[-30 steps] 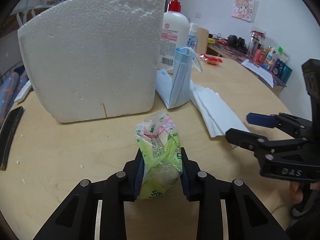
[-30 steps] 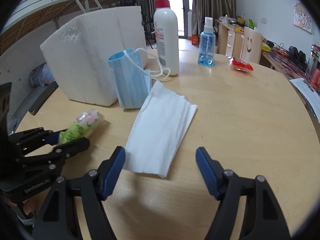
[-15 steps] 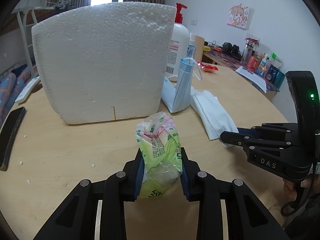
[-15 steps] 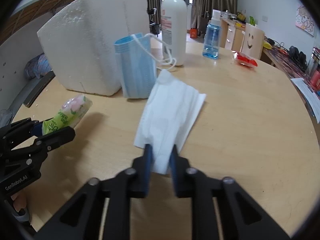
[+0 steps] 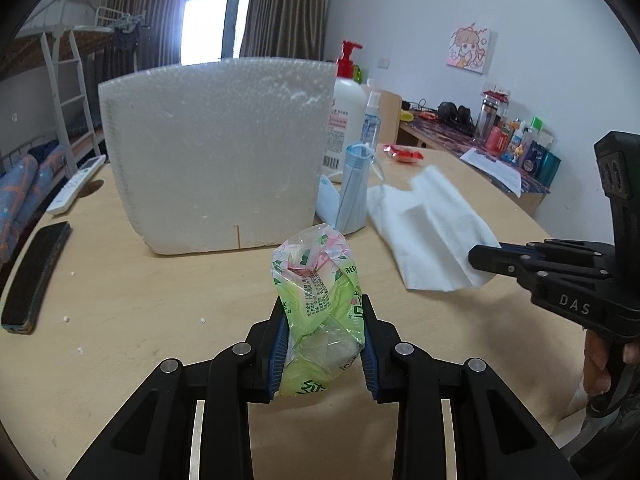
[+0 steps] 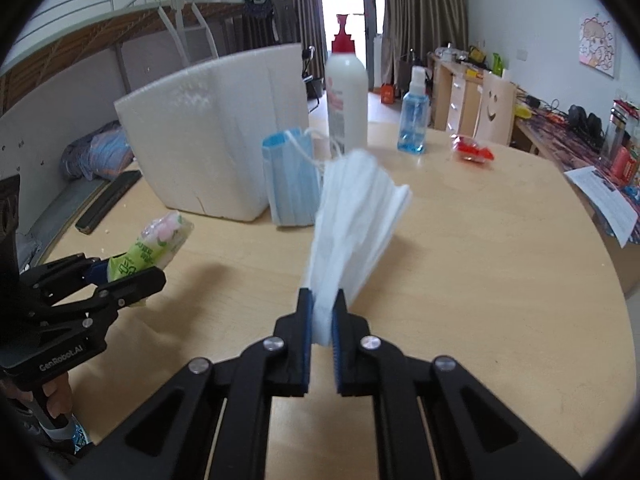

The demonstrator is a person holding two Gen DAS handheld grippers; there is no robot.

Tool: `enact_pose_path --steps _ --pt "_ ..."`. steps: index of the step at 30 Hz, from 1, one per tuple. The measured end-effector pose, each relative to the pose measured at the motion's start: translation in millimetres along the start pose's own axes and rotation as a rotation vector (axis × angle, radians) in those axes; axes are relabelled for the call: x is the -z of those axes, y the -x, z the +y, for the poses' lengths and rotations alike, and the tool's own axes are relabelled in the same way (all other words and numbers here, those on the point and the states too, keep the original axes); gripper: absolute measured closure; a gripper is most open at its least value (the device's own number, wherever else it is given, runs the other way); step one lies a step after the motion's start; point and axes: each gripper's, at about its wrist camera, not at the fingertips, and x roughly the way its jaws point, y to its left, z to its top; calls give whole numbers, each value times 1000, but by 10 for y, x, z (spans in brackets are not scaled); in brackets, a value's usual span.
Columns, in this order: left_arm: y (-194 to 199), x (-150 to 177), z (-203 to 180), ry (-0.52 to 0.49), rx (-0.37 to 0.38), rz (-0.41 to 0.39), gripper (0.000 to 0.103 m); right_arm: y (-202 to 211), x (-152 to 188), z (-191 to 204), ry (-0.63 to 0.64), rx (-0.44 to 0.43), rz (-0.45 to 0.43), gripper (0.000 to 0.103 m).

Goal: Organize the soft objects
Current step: 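Grasp the green snack bag with the left tool while the right tool grasps the white tissue, then lift the white tissue with the right tool and regrip it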

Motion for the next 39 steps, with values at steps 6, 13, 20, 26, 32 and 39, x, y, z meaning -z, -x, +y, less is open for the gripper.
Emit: enact_pose_path --steps 6,13,20,26,32,39 --pt "218 56 -56 -15 -6 -38 69 231 54 39 2 1 -48 92" --pt "451 134 -112 -30 -13 -74 69 497 121 84 9 0 -105 92" --pt "638 182 -180 -46 -14 -108 69 687 192 88 12 -1 -149 92" --pt "703 216 -148 -42 -23 -118 69 626 200 109 9 -17 -137 91" --pt "657 178 -114 -37 -28 -111 69 511 167 125 16 -3 -114 71" --pt "526 133 -33 -20 -36 -88 69 343 104 117 14 -7 -99 39"
